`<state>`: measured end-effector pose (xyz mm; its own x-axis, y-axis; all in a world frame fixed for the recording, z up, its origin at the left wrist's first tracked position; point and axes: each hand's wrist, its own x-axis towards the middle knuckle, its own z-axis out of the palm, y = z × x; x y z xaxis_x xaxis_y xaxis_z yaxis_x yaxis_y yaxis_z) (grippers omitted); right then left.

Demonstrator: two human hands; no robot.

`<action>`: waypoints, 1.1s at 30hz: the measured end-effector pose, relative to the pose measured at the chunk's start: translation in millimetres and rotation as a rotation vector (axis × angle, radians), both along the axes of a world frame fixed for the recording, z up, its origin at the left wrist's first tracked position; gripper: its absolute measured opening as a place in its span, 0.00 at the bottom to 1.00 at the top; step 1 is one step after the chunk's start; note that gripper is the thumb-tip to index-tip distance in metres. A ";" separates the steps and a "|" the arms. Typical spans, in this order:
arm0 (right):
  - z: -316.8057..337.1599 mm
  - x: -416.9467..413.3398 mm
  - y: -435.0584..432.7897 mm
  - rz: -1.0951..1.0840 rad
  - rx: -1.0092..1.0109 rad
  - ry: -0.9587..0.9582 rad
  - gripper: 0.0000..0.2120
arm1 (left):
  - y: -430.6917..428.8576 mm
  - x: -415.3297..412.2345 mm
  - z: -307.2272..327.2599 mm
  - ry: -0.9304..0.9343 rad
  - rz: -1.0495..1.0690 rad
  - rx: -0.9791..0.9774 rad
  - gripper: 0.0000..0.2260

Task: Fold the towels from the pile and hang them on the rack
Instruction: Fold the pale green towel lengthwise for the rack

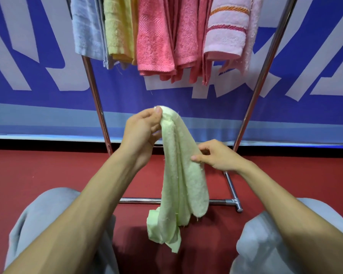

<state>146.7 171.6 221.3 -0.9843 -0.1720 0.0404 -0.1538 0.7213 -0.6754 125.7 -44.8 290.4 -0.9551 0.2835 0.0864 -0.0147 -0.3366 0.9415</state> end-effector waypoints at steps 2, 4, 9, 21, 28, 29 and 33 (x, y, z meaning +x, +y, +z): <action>-3.8 -3.0 1.5 -0.009 0.076 -0.001 0.09 | -7.2 -2.9 2.1 -0.092 0.016 0.116 0.09; -7.7 -5.6 2.9 -0.018 0.130 -0.011 0.07 | -13.9 -6.0 4.0 -0.211 0.032 0.284 0.09; -16.8 -11.3 6.5 -0.034 0.190 -0.054 0.13 | -27.8 -14.7 6.6 -0.437 0.137 0.561 0.08; -29.8 -5.2 18.4 -0.188 -0.068 -0.328 0.05 | -35.7 -23.4 -1.0 -0.654 0.291 0.605 0.08; 25.1 17.7 -8.2 -0.035 -0.563 -0.132 0.05 | -21.3 -23.6 -10.5 -0.510 0.279 0.183 0.04; 31.4 21.6 -9.7 -0.008 -0.610 -0.127 0.07 | -18.0 -22.2 -11.1 -0.471 0.254 0.146 0.03; 40.2 28.1 -15.8 -0.005 -0.385 0.020 0.17 | -3.1 -14.7 -14.7 -0.357 0.217 0.043 0.02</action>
